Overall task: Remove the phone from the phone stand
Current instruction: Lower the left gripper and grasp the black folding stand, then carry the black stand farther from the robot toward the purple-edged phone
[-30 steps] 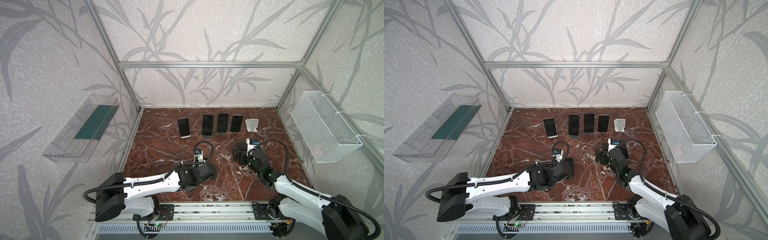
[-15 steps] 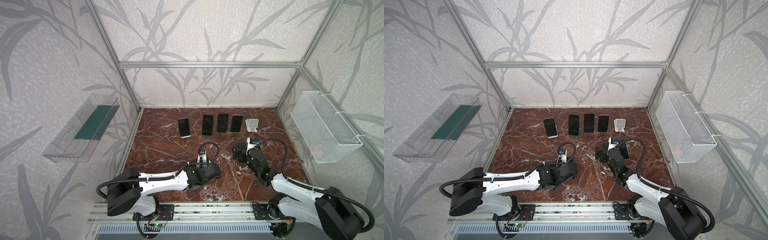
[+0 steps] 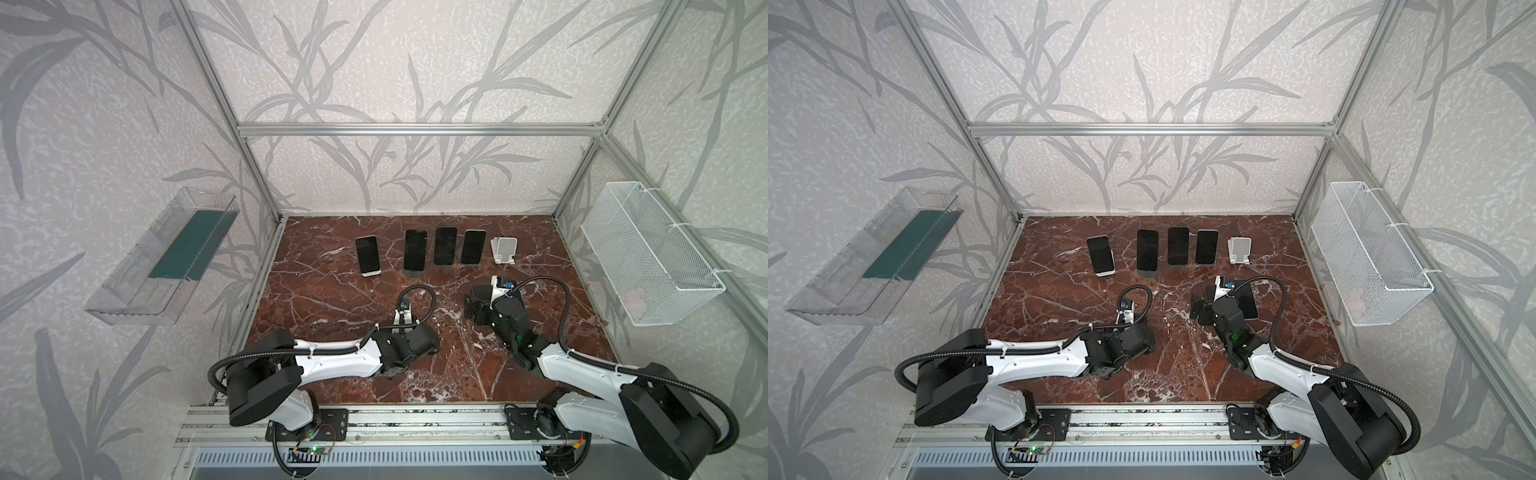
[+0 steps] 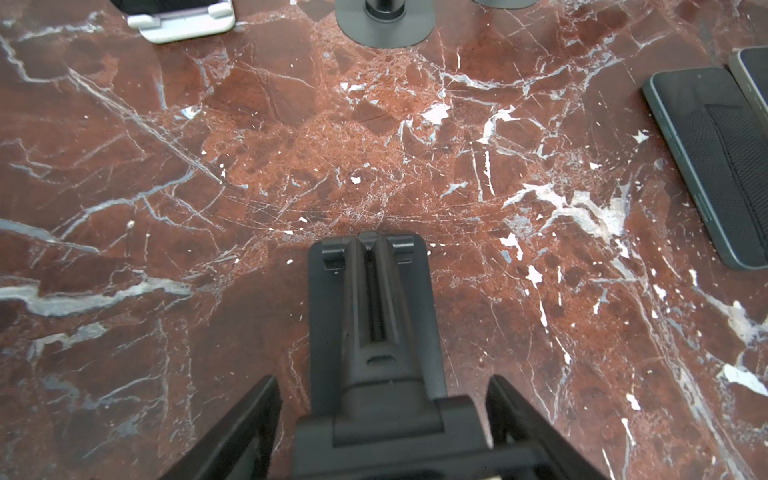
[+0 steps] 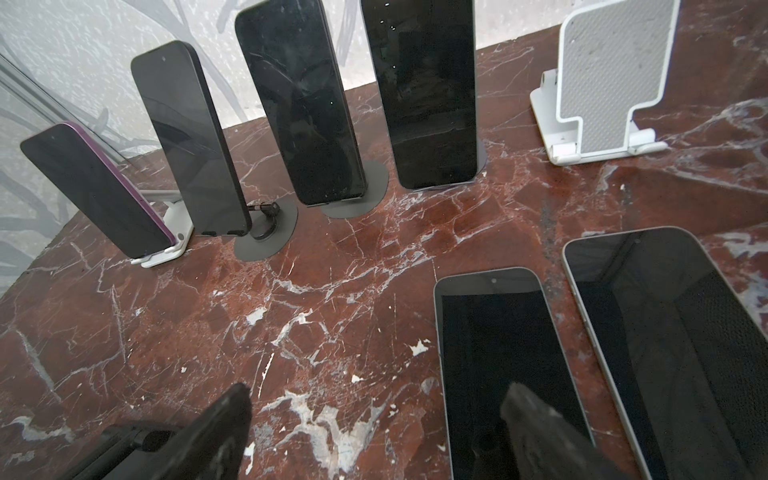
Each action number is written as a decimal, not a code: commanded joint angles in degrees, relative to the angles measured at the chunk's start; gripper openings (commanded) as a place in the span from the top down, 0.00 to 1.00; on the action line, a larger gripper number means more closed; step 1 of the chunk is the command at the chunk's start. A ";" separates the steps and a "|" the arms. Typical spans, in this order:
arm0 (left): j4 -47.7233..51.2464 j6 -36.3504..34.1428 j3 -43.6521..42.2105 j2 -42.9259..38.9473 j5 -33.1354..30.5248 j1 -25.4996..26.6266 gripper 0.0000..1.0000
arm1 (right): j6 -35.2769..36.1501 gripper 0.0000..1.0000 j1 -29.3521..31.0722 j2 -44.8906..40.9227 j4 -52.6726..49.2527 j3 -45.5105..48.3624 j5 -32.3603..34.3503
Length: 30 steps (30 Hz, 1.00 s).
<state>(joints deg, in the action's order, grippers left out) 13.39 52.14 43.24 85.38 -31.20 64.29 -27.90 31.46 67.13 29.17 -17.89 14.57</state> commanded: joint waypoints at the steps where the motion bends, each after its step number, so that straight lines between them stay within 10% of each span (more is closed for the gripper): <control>1: 1.00 -1.07 0.14 -0.08 -2.57 -0.09 0.28 | -0.09 0.05 0.21 -0.16 1.09 -1.77 0.81; 17: 11.64 -3.09 0.47 -12.21 -12.89 -2.21 0.40 | -0.40 0.07 0.69 -1.24 0.53 -1.88 0.26; 30: 12.16 -9.85 0.64 -24.77 -4.66 -30.21 0.42 | 0.04 0.07 0.84 -4.47 -0.60 -1.04 2.18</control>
<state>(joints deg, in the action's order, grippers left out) 25.76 45.82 42.68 61.23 -36.53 37.78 -27.97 31.99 63.55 28.80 -18.06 15.40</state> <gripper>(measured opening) 0.686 0.928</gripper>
